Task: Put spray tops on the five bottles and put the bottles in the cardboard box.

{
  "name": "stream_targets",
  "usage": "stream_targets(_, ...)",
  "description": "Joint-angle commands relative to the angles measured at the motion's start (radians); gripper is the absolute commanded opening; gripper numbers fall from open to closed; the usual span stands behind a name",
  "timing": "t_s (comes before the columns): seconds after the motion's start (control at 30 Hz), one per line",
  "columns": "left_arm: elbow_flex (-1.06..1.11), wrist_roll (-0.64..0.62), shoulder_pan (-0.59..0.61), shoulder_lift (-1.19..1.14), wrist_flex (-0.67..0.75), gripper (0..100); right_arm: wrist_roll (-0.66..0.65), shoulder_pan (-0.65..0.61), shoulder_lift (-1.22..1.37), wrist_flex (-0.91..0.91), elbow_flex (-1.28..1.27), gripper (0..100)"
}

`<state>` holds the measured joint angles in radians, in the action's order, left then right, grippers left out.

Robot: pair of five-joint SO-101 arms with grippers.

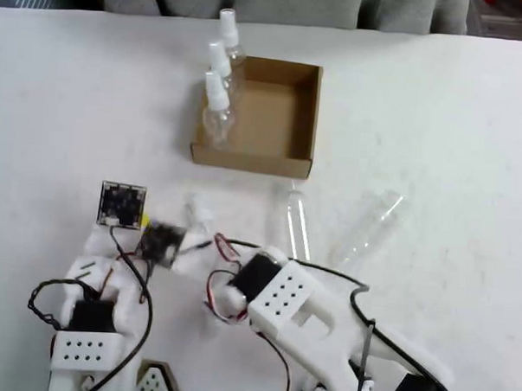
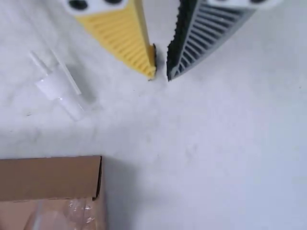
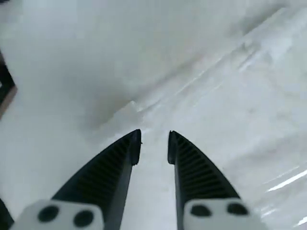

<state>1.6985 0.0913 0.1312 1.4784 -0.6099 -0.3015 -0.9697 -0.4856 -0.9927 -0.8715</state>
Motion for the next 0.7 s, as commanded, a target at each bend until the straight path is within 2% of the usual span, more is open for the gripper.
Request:
stream_targets(0.0,0.000,-0.009,0.010,0.019,0.023,6,0.199,-0.012,-0.025,0.042,-0.018,8.6)
stream_targets(0.13,0.000,-0.009,0.012,0.019,0.028,6,0.301,0.001,-0.033,0.102,-0.055,15.3)
stream_targets(0.3,0.000,-0.018,0.074,0.019,0.078,6,0.350,0.048,-0.035,0.122,-0.057,12.9)
stream_targets(0.43,0.000,-0.023,0.087,0.019,0.087,6,0.382,0.004,-0.033,0.120,-0.058,13.0)
stream_targets(0.67,-0.003,-0.126,0.154,0.019,0.089,6,0.382,-0.012,-0.024,0.122,-0.060,13.0)
